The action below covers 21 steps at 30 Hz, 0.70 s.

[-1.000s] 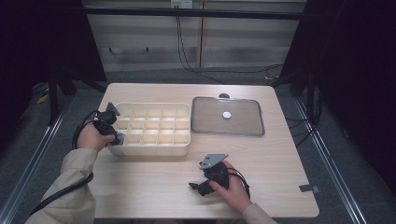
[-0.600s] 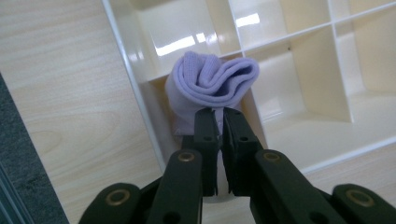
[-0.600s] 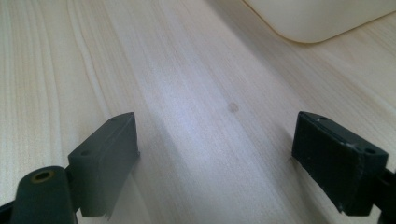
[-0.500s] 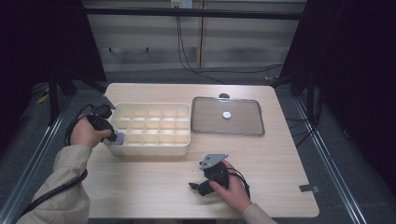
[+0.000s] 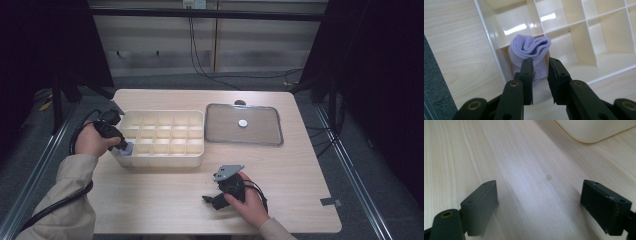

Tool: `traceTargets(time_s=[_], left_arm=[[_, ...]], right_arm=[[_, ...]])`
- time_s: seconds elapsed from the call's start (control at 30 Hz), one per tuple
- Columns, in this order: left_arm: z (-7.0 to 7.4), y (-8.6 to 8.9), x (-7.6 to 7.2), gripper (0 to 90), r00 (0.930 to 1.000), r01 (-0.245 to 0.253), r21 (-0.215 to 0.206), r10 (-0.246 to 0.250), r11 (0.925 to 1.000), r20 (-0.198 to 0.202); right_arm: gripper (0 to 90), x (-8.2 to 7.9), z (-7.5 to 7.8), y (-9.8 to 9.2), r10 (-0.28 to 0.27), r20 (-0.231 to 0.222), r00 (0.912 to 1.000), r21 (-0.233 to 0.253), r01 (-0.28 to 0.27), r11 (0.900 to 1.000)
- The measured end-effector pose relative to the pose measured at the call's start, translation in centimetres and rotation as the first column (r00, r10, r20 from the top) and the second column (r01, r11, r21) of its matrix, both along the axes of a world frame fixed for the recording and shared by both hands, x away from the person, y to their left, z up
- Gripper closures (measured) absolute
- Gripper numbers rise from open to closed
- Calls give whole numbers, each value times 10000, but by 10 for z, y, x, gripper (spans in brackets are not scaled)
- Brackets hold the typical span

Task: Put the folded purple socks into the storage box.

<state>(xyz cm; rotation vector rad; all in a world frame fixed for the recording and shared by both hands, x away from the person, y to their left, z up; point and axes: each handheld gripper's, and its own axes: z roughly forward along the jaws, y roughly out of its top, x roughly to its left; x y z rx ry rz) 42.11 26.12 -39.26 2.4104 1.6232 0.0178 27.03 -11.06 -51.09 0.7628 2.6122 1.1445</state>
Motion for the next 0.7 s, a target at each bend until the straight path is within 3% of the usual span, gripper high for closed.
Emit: traceTargets(time_s=[0.23, 0.7], left_arm=[[6, -2, -1, 610, 9998, 2, -89, 0, 10000, 176], [13, -8, -5, 465, 9985, 392, -324, -379, 9987, 393]], right_arm=[[138, -1, 0, 0, -13, 12, 10000, -3, 13, 10000], [137, -1, 0, 0, -10, 12, 10000, -21, 10, 10000]])
